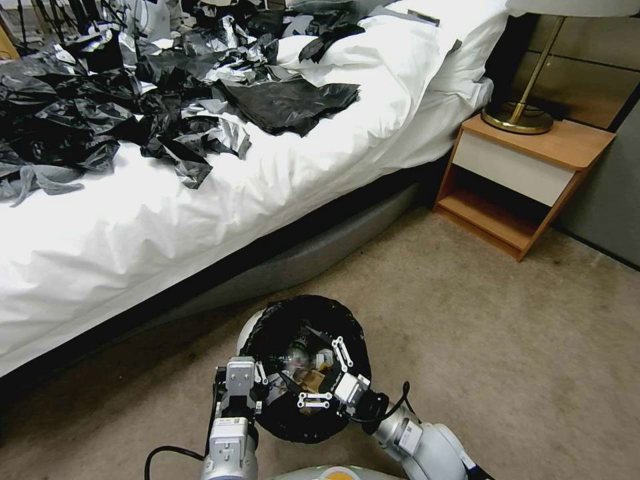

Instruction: Pick up the trash bin, then pick up the garbage from the floor and place it into the trash bin.

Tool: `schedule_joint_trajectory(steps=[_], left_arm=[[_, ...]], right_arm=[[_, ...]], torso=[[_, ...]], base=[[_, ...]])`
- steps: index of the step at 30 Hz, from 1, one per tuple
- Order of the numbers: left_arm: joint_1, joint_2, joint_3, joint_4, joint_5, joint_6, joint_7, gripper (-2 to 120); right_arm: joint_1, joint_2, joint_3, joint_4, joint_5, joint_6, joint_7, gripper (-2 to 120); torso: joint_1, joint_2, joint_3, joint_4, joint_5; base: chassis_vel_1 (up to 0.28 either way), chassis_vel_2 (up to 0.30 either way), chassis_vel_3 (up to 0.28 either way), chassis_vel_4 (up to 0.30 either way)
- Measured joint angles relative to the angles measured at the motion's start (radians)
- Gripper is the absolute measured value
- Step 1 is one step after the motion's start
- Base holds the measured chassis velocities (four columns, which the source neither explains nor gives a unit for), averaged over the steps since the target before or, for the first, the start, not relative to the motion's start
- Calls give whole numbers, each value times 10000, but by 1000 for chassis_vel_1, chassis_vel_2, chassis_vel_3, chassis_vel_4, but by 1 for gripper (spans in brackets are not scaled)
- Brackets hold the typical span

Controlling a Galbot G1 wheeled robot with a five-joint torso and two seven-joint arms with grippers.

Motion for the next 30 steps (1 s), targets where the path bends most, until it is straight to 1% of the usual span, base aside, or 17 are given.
schedule_joint_trajectory(steps=[1, 4, 5, 7, 8, 10, 11, 14, 15, 17, 18, 19, 21, 23, 24, 27, 30], left_arm=[[0, 0, 0, 0, 0, 0, 0, 0], [-25, -4, 4, 26, 8, -1, 4, 0], [-25, -4, 4, 26, 8, -1, 4, 0], [-42, -4, -8, 75, 8, -1, 8, 0], [-42, -4, -8, 75, 8, -1, 8, 0], [-54, -4, -37, 114, -1, -6, 8, 0], [-54, -4, -37, 114, -1, -6, 8, 0], [-54, 9, -123, 121, -60, -19, 7, 0], [-54, 9, -123, 121, -60, -19, 7, 0], [-41, 27, -157, 108, -90, -23, -5, 0], [-33, 41, -164, 97, -100, -26, -12, 0], [-33, 41, -164, 97, -100, -26, -12, 0], [-6, 79, -172, 64, -153, -40, -41, 0], [13, 104, -174, 24, -185, -42, -52, 0], [13, 104, -174, 24, -185, -42, -52, 0], [48, 148, -202, -102, -252, -48, -39, 0], [74, 161, -202, -145, -255, -52, -6, 0]], right_arm=[[0, 0, 0, 0, 0, 0, 0, 99], [-64, -72, 423, 827, 77, -66, 317, 100], [-64, -72, 423, 827, 77, -66, 317, 100], [-230, -103, 843, 1566, 229, -152, 656, 100], [-230, -103, 843, 1566, 229, -152, 656, 100], [-535, -5, 1288, 2398, 293, -266, 1249, 100], [-535, -5, 1288, 2398, 293, -266, 1249, 100], [-1372, 502, 1995, 3524, -50, -642, 2928, 100], [-1372, 502, 1995, 3524, -50, -642, 2928, 100], [-1926, 811, 2287, 3774, -319, -1049, 3879, 100], [-2132, 927, 2378, 3756, -352, -1238, 4198, 100], [-2132, 927, 2378, 3756, -352, -1238, 4198, 100], [-2516, 1214, 2641, 3057, -560, -1297, 4944, 100], [-2603, 1304, 2752, 2596, -665, -1202, 5130, 100], [-2603, 1304, 2752, 2596, -665, -1202, 5130, 100], [-2626, 1365, 2842, 1796, -591, -1037, 5334, 100], [-2589, 1358, 2886, 1653, -595, -959, 5335, 100]], torso=[[0, 0, 0, 0, 0], [0, 0, 0, 0, 0], [0, 0, 0, 0, 0], [1, 0, 0, 0, 0], [1, 0, 0, 0, 0], [0, 0, 0, 0, -2], [0, 0, 0, 0, -2], [0, 0, 0, 0, -1], [0, 0, 0, 0, -1], [0, 0, 0, -3, -2], [0, 0, 0, -3, -2], [0, 0, 0, -3, -2], [0, 0, -1, -1, 1], [0, 0, 0, -1, 1], [0, 0, 0, -1, 1], [0, 0, 0, 0, 1], [0, 0, 0, 0, 1]], base=[[0, 0, 0, 0], [0, 0, 0, 0], [0, 0, 0, 0], [0, 0, 0, 0], [0, 0, 0, 0], [0, 0, 0, 0], [0, 0, 0, 0], [0, 0, 0, 0], [0, 0, 0, 0], [0, 0, 0, 0], [0, 0, 0, 0], [0, 0, 0, 0], [0, 0, 0, 0], [0, 0, 0, 0], [0, 0, 0, 0], [0, 0, 0, 0], [0, 0, 0, 0]])
